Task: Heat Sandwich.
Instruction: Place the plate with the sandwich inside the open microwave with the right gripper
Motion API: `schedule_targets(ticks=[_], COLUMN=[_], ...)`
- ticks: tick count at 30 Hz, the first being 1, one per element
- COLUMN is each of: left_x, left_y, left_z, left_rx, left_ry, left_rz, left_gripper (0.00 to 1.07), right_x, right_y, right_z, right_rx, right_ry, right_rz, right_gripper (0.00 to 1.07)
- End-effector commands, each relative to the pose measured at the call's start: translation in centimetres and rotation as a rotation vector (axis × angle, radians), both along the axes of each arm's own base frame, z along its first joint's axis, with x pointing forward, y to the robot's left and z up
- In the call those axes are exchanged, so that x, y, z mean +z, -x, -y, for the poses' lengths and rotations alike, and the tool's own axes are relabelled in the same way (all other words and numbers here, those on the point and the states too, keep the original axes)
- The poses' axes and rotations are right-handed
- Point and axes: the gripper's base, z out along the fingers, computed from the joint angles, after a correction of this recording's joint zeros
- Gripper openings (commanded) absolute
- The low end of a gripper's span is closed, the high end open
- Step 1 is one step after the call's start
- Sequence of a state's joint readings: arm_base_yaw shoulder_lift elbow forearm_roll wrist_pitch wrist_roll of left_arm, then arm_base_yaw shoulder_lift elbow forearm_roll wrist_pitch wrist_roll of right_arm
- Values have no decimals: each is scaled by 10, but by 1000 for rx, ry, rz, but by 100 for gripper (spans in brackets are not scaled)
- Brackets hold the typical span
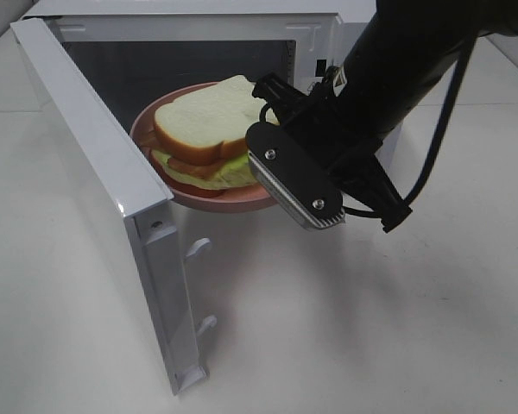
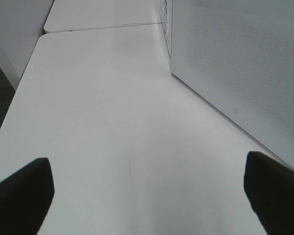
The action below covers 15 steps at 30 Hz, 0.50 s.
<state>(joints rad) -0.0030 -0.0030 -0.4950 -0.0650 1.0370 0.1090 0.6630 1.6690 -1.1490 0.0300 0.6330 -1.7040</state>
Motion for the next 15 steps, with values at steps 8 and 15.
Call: schedule_targets(ticks=[8,15], left_x=[0,0], left_y=[3,3], left_z=[0,0], left_rx=[4,4], left_ry=[1,1], left_rz=[30,30], left_gripper=[103,103], right_x=[1,-4], right_y=[-19,-31], right_z=[-18,-28], right_rx=[26,25], right_ry=[-33,-43], right_rz=[37,47], right_gripper=[0,0])
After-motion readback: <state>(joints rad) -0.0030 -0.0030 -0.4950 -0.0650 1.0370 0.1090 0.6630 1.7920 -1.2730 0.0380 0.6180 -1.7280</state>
